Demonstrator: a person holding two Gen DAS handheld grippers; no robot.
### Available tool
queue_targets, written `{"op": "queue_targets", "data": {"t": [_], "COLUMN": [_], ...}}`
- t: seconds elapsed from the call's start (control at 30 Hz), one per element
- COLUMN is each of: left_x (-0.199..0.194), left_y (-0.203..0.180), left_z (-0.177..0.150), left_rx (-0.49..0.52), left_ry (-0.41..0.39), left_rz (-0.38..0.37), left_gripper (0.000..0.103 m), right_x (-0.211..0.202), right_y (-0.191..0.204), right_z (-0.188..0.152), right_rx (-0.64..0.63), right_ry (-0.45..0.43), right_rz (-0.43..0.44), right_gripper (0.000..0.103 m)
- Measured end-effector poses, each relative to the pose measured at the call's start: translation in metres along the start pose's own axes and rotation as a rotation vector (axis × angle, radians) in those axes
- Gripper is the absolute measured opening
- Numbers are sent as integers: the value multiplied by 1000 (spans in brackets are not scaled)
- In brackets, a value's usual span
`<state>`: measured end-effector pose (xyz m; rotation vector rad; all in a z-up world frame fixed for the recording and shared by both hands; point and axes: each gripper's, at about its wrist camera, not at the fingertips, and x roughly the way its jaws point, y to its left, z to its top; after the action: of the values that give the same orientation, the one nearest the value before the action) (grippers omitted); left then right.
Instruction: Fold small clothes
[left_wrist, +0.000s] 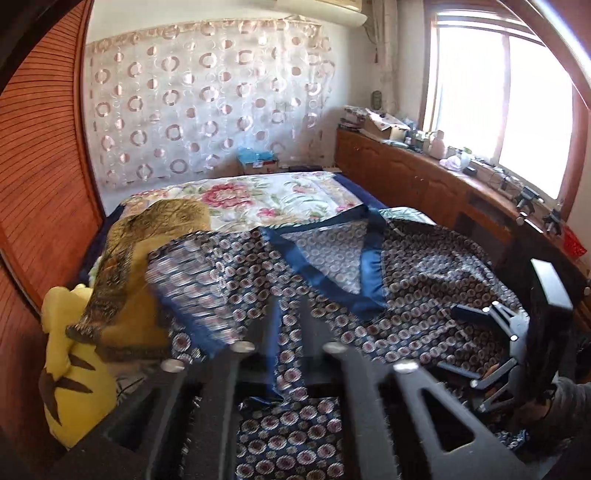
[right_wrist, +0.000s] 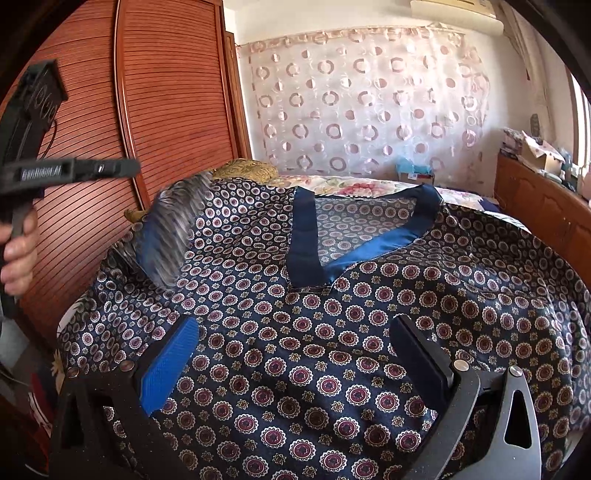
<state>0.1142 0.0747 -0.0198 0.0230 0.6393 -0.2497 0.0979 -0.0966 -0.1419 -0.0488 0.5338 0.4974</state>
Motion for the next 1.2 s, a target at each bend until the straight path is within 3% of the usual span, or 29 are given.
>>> {"op": "queue_targets", "data": {"t": [0.03,0.1,0.17,0.37,0.53,0.63,0.77,0.9,1.1,1.13,1.17,1.2], "left_x": [-3,-7,-4,13,26,38,66,94,115,115,117,119], "left_y": [5,15,23,45,55,63,66,60,55,54,53,50], "left_z": [-4,-13,-20,-41,-29,-15,-3,-1,7,8,9,12], "left_rx": [-13,-39,-57,-121,-131,-146,-170,-157,-145,-139,-134,-132], "left_ry": [-5,-6,13,54,32,36,94,175,210,202,201,198], "left_rz": [11,26,64,126,165,103,84,108,158,149,136,112], "left_gripper": [44,54,72,75,74,57,47,44,43,23,11,10], "right_x": [0,0,2,4,7,6,7,5,-5,-8,-10,-11], "right_y": [1,2,1,0,2,2,1,-2,-11,-14,-16,-19], "right_z": [0,0,2,3,4,4,4,5,3,2,1,1], "right_rx": [0,-3,-4,0,-4,-7,-2,5,10,15,21,25], "right_ry": [0,-1,0,7,13,12,14,15,11,8,5,3], "right_rz": [0,-1,0,2,0,-1,3,6,-10,-11,-13,-14], "right_gripper": [103,103,103,103,103,103,103,103,103,103,103,103]}}
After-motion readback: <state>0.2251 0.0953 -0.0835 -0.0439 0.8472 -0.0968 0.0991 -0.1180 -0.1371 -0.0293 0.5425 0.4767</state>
